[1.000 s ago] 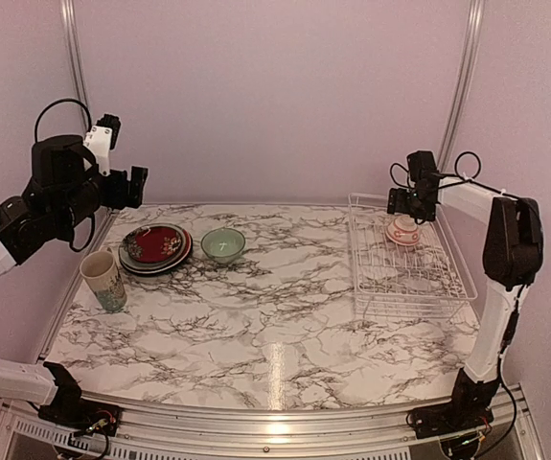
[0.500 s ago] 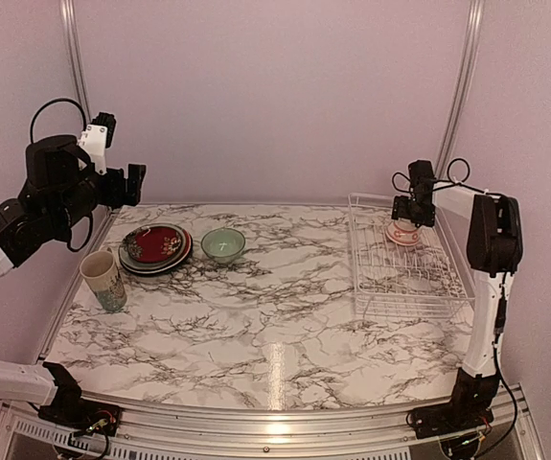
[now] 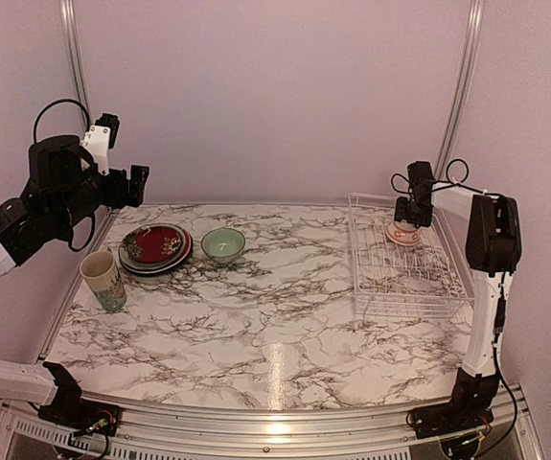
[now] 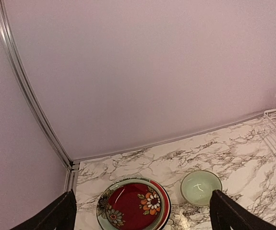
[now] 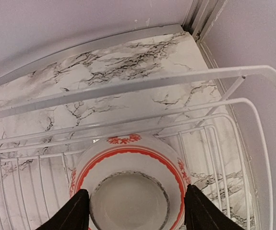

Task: Unload the mixed dishes from the dish rack
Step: Grab the bowl from the dish rack.

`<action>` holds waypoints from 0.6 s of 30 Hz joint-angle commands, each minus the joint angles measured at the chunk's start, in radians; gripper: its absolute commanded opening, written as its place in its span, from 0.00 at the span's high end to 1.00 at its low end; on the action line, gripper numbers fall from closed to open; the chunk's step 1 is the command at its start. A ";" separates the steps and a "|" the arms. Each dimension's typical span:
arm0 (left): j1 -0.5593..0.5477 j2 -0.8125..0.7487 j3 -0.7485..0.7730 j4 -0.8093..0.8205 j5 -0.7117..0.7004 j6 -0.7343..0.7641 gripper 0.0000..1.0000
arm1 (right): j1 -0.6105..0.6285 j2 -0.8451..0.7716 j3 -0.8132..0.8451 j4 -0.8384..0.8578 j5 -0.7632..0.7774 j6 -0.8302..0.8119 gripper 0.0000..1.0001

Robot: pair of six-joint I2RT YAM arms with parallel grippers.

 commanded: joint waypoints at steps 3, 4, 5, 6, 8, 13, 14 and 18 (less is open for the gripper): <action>0.005 0.003 -0.006 0.005 0.017 -0.012 0.01 | -0.002 -0.004 0.002 -0.006 -0.009 -0.005 0.36; 0.005 0.003 -0.006 0.005 0.018 -0.014 0.01 | -0.002 -0.004 -0.002 -0.006 -0.011 -0.003 0.37; 0.005 0.005 -0.006 0.004 0.020 -0.015 0.01 | -0.002 -0.007 -0.006 -0.004 -0.013 -0.003 0.39; 0.005 0.005 -0.006 0.004 0.020 -0.015 0.01 | -0.002 -0.010 -0.012 0.000 -0.013 -0.002 0.40; 0.006 0.006 -0.004 0.004 0.020 -0.014 0.01 | -0.002 -0.016 -0.027 0.006 -0.015 -0.001 0.41; 0.006 0.006 -0.004 0.002 0.020 -0.014 0.01 | -0.001 -0.020 -0.034 0.012 -0.021 0.004 0.41; 0.006 0.006 -0.004 0.002 0.020 -0.015 0.01 | -0.002 -0.021 -0.035 0.012 -0.022 0.003 0.42; 0.006 0.008 -0.004 0.002 0.022 -0.016 0.01 | -0.002 -0.034 -0.036 0.015 -0.015 0.000 0.52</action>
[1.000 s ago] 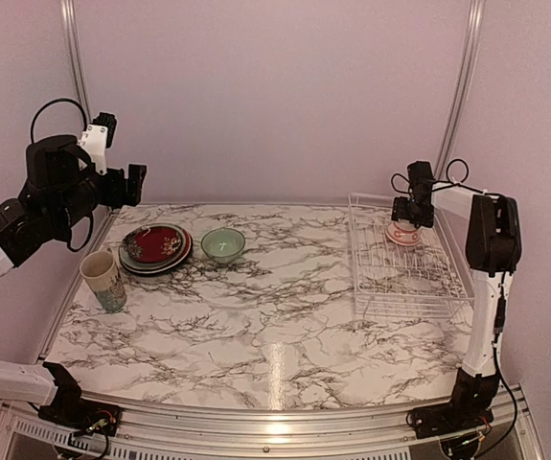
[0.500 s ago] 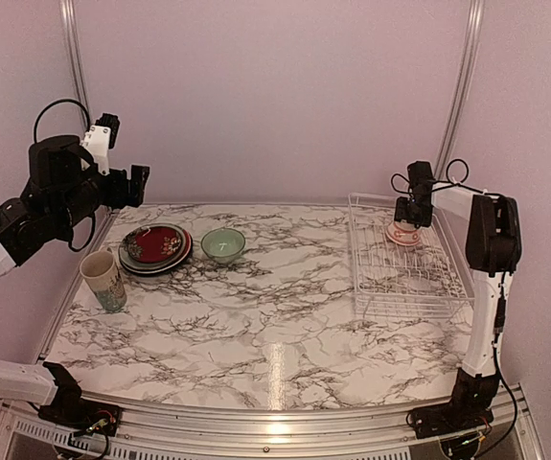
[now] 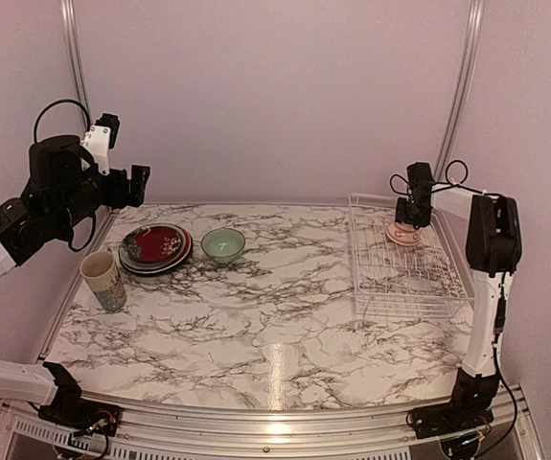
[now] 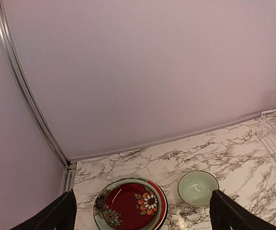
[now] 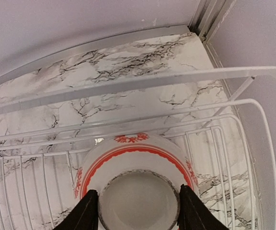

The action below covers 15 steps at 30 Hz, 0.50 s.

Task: Unload the mixed dishes from the dish rack
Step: Grab the bowl from the dish rack.

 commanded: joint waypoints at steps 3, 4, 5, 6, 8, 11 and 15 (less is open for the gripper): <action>0.005 0.009 -0.004 0.002 0.011 -0.003 0.01 | -0.002 -0.040 -0.010 -0.015 0.012 -0.008 0.57; 0.005 0.009 -0.004 0.002 0.011 -0.005 0.01 | -0.001 -0.045 -0.009 -0.017 0.012 -0.009 0.59; 0.006 0.010 -0.004 0.002 0.011 -0.004 0.01 | -0.002 -0.054 -0.011 -0.018 0.012 -0.009 0.60; 0.006 0.010 -0.004 0.001 0.011 -0.004 0.01 | -0.002 -0.061 -0.014 -0.018 0.011 -0.009 0.62; 0.007 0.013 -0.004 0.000 0.012 -0.004 0.01 | -0.002 -0.082 -0.025 -0.016 0.010 -0.008 0.65; 0.007 0.017 -0.004 0.001 0.017 -0.007 0.01 | 0.000 -0.125 -0.056 -0.004 0.009 -0.008 0.69; 0.008 0.024 -0.004 -0.001 0.021 -0.009 0.01 | -0.001 -0.206 -0.129 0.025 -0.004 0.000 0.71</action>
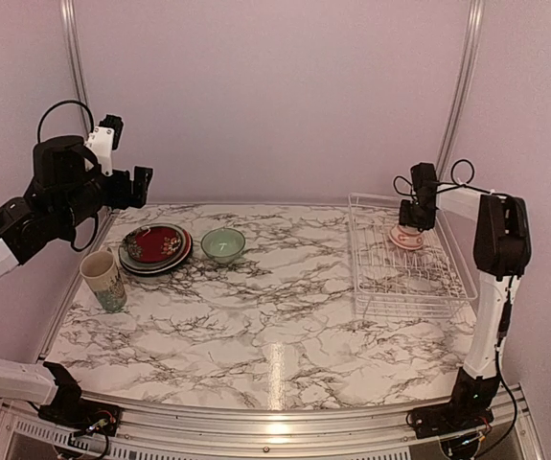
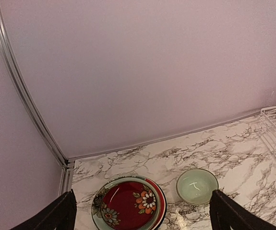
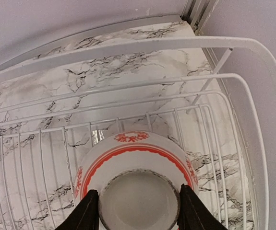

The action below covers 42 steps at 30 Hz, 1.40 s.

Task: Unload the mixed dishes from the dish rack
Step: Grab the bowl from the dish rack, then pass from the right arm to the left

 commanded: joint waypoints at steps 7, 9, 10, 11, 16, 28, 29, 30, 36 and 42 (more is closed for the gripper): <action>0.012 0.032 -0.002 -0.001 0.030 -0.017 0.01 | -0.004 -0.315 -0.235 0.177 -0.133 0.038 0.74; 0.012 0.039 0.000 -0.003 0.038 -0.022 0.01 | -0.004 -0.368 -0.285 0.215 -0.185 0.052 0.74; 0.012 0.043 0.001 -0.004 0.040 -0.024 0.01 | -0.004 -0.398 -0.318 0.243 -0.225 0.059 0.73; 0.012 0.045 0.002 -0.005 0.041 -0.026 0.01 | -0.004 -0.427 -0.347 0.269 -0.256 0.066 0.73; 0.013 0.062 0.003 -0.003 0.048 -0.040 0.01 | -0.007 -0.547 -0.467 0.357 -0.378 0.122 0.73; 0.015 0.139 0.082 -0.010 0.222 -0.219 0.01 | -0.007 -0.717 -0.615 0.456 -0.570 0.174 0.72; 0.015 0.144 0.083 0.001 0.267 -0.253 0.01 | -0.002 -0.725 -0.622 0.468 -0.594 0.184 0.72; 0.015 0.150 0.082 0.018 0.314 -0.284 0.01 | 0.005 -0.733 -0.628 0.471 -0.614 0.193 0.72; 0.016 0.213 0.005 0.298 0.646 -0.543 0.01 | 0.106 -0.740 -0.622 0.562 -0.691 0.244 0.72; 0.008 0.386 -0.044 0.617 0.952 -0.793 0.10 | 0.272 -0.661 -0.585 0.672 -0.710 0.323 0.72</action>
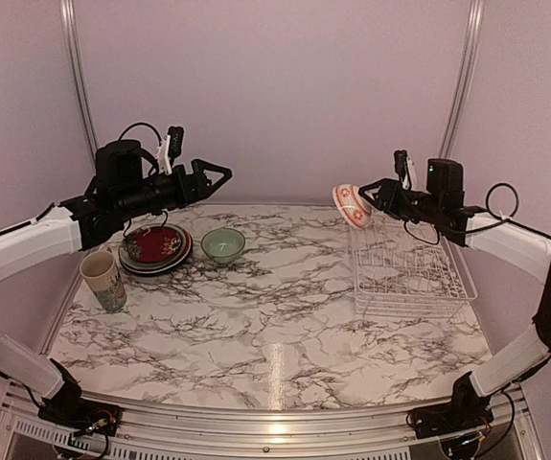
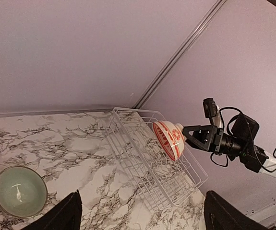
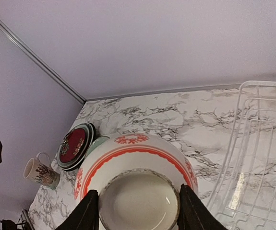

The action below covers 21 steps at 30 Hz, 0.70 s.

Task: Unload the mixed dishes from the dish rack
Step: Pass from the right arm to the left

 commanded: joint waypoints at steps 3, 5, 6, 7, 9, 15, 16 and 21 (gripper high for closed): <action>-0.011 0.166 -0.103 0.465 0.310 -0.348 0.10 | 0.170 0.088 0.066 0.259 -0.070 0.139 0.72; -0.015 0.202 -0.124 0.578 0.334 -0.421 0.10 | 0.223 0.129 0.079 0.314 -0.094 0.172 0.72; -0.017 0.224 -0.132 0.625 0.342 -0.454 0.09 | 0.244 0.152 0.092 0.330 -0.102 0.184 0.72; -0.017 0.242 -0.138 0.671 0.352 -0.492 0.09 | 0.265 0.171 0.103 0.343 -0.111 0.192 0.73; -0.020 0.285 -0.141 0.754 0.373 -0.556 0.09 | 0.299 0.203 0.118 0.368 -0.123 0.210 0.73; -0.033 0.328 -0.112 0.662 0.375 -0.573 0.09 | 0.345 0.254 0.125 0.447 -0.136 0.257 0.72; -0.036 0.332 -0.111 0.645 0.369 -0.572 0.09 | 0.350 0.259 0.123 0.459 -0.138 0.267 0.73; -0.049 0.331 -0.106 0.553 0.322 -0.539 0.10 | 0.359 0.267 0.119 0.481 -0.135 0.284 0.72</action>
